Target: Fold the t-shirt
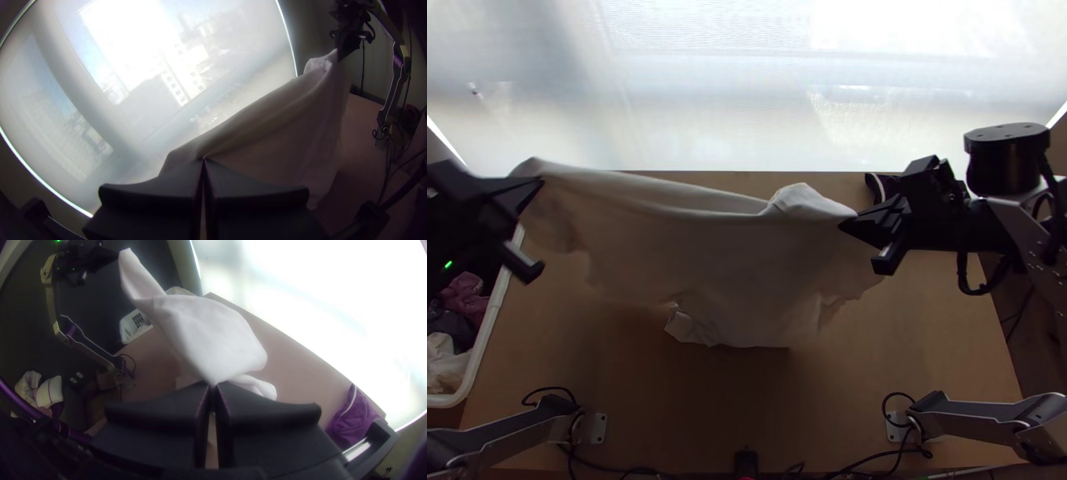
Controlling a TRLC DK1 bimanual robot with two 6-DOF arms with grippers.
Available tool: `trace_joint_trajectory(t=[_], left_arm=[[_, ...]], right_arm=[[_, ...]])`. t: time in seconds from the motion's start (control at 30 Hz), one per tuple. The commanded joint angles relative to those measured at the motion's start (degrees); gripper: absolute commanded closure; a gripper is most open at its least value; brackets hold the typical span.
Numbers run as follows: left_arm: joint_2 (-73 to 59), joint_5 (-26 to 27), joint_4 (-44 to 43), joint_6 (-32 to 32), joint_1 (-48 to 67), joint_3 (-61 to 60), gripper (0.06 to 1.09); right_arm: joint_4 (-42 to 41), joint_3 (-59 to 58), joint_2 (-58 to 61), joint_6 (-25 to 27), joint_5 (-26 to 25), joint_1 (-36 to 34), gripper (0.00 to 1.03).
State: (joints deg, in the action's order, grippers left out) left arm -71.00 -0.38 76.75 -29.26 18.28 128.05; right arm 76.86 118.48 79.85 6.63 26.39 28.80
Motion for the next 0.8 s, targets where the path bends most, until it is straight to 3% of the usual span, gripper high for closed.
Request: trace_joint_trajectory(t=[0.0,0.23,0.4,0.77], left_arm=[[9.1,-2.5,5.4,5.4,-0.8,-0.1,1.05],[12.7,-2.3,6.7,8.4,-3.5,1.2,1.05],[13.0,-2.3,4.7,7.9,-5.4,3.0,1.05],[11.9,1.3,-10.0,7.5,-5.8,3.5,1.05]], right_arm=[[2.3,1.6,-4.2,0.0,3.3,0.7,1.0],[3.5,2.3,-8.4,-2.2,4.0,-0.7,1.0],[3.4,12.4,-7.3,-2.6,3.8,-3.4,1.0],[2.2,16.5,-9.5,-2.6,4.0,-5.2,1.0]])
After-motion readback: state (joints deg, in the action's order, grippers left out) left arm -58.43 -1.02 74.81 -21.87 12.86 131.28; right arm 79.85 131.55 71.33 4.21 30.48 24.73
